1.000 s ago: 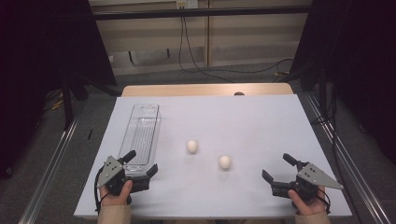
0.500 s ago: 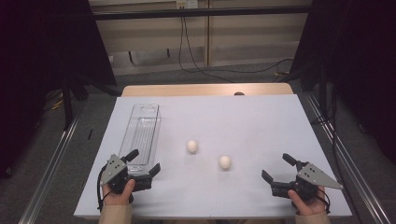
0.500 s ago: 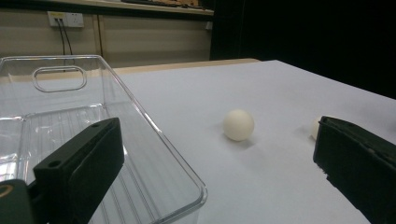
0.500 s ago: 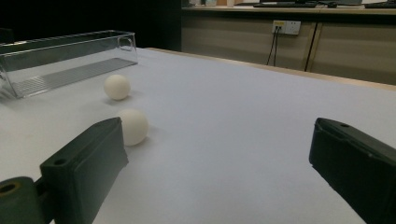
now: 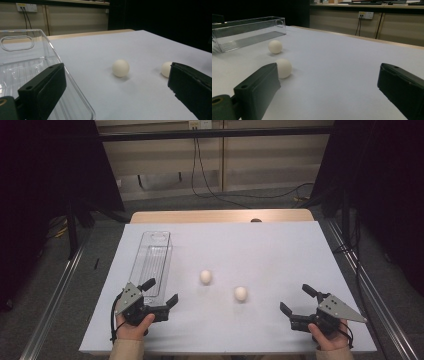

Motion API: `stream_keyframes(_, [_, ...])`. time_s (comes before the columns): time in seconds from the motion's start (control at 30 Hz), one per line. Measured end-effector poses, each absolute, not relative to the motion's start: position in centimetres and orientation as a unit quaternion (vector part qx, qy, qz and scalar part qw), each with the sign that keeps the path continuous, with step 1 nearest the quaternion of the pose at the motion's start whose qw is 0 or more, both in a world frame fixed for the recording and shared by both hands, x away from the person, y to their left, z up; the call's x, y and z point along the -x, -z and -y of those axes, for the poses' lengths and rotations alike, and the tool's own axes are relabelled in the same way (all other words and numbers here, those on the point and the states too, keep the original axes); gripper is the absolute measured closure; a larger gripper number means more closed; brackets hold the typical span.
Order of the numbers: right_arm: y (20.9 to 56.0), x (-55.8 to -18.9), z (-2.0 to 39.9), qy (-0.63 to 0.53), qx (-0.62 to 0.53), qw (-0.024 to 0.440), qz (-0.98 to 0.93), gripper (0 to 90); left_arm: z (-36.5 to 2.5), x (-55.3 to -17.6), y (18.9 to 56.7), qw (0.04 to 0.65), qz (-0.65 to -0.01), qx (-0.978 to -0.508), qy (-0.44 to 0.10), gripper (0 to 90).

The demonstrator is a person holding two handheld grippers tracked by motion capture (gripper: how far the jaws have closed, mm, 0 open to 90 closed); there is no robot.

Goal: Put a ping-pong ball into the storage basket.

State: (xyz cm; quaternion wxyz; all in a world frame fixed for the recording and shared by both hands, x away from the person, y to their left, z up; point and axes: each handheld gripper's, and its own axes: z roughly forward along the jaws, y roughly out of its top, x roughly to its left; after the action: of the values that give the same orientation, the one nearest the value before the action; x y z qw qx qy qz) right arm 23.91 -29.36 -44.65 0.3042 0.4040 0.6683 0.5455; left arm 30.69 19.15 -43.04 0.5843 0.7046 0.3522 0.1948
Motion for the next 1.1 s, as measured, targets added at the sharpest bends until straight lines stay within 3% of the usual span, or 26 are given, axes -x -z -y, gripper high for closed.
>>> stream_keyframes(1.1, [44.6, -24.0, 29.3, -0.548, -0.398, 0.302, -0.671, 3.3, -16.3, -31.7, 42.6, 0.591, -0.335, -0.714, -0.169, 1.8])
